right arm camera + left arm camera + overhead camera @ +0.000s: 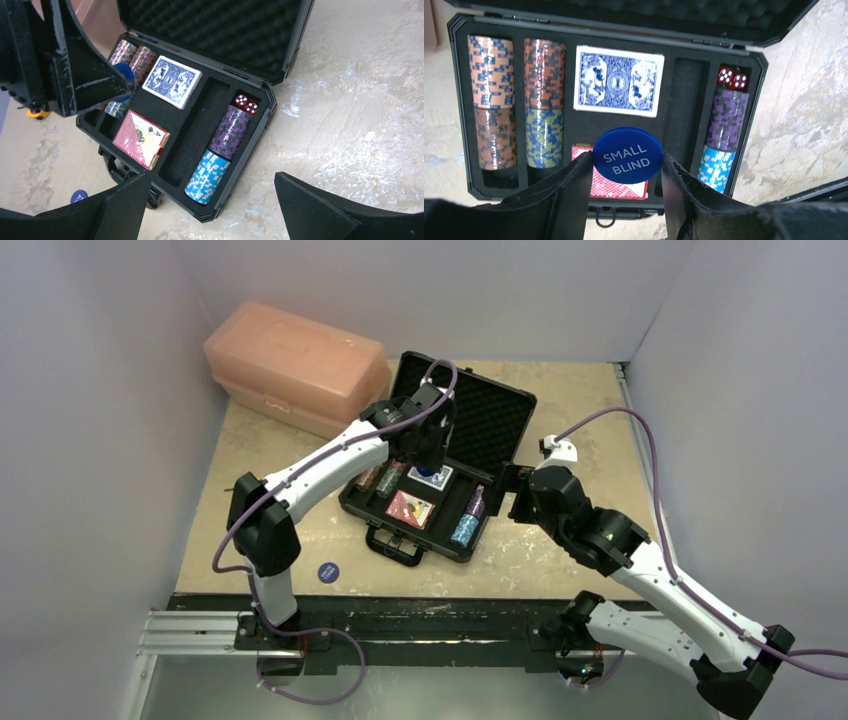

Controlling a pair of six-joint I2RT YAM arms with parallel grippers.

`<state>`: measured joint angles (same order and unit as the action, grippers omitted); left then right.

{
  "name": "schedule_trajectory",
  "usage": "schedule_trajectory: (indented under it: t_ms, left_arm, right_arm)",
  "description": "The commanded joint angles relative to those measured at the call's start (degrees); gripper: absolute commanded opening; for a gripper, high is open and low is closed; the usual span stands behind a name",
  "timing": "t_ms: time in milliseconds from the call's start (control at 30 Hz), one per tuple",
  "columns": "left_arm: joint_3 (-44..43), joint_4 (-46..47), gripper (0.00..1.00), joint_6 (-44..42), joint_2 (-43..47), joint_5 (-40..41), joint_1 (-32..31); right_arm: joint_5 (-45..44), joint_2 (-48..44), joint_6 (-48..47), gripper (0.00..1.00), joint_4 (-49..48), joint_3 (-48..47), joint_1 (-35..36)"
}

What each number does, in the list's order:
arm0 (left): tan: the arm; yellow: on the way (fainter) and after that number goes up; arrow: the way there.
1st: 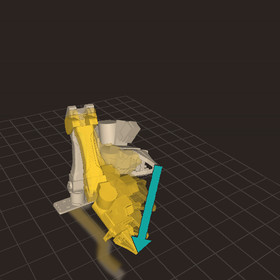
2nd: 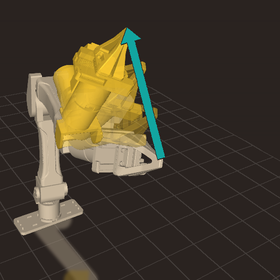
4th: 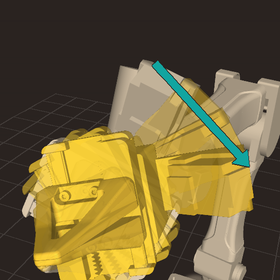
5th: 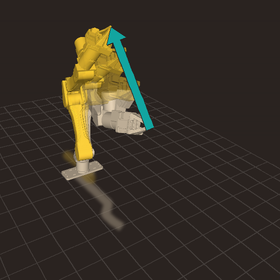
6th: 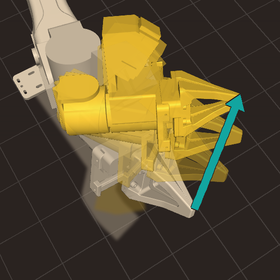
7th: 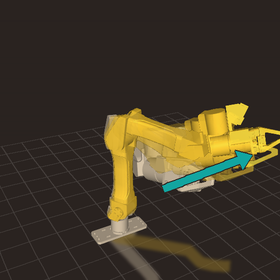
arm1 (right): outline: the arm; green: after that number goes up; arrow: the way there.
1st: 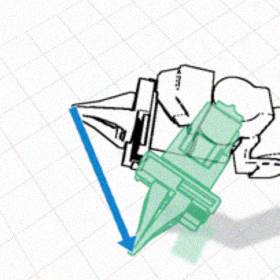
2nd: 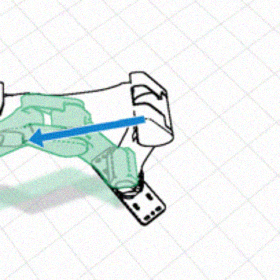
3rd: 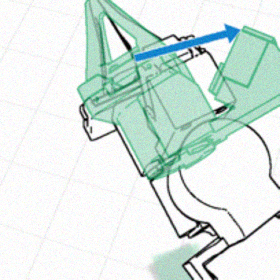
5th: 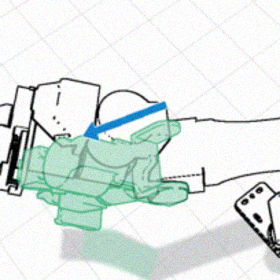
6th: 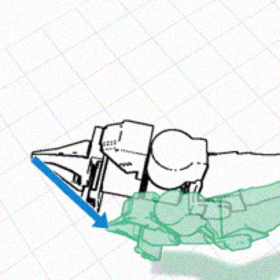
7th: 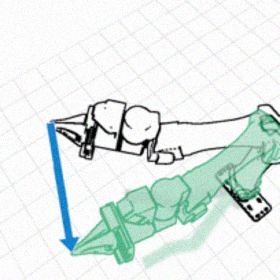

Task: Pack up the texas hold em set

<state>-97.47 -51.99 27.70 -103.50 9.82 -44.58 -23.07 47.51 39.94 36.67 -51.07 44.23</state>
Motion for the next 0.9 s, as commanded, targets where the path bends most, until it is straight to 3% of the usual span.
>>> schedule_trajectory:
  t_ms: [0, 600, 867]
  left_arm:
    - [-5.8, -0.64, 0.32, -2.27, -2.92, -1.26, 1.15]
    - [-16.91, -5.23, 0.31, 2.16, -16.97, 1.05, 3.18]
    - [-17.11, -5.03, 0.31, 3.74, -19.16, 1.26, 3.18]
  right_arm:
    - [-1.37, -0.57, 1.19, 0.99, 0.25, 0.67, -0.12]
    - [-0.94, -2.21, -0.37, 0.99, 0.34, 2.07, -0.16]
    - [-1.14, -1.67, -0.92, 0.99, 0.78, 1.21, -0.17]
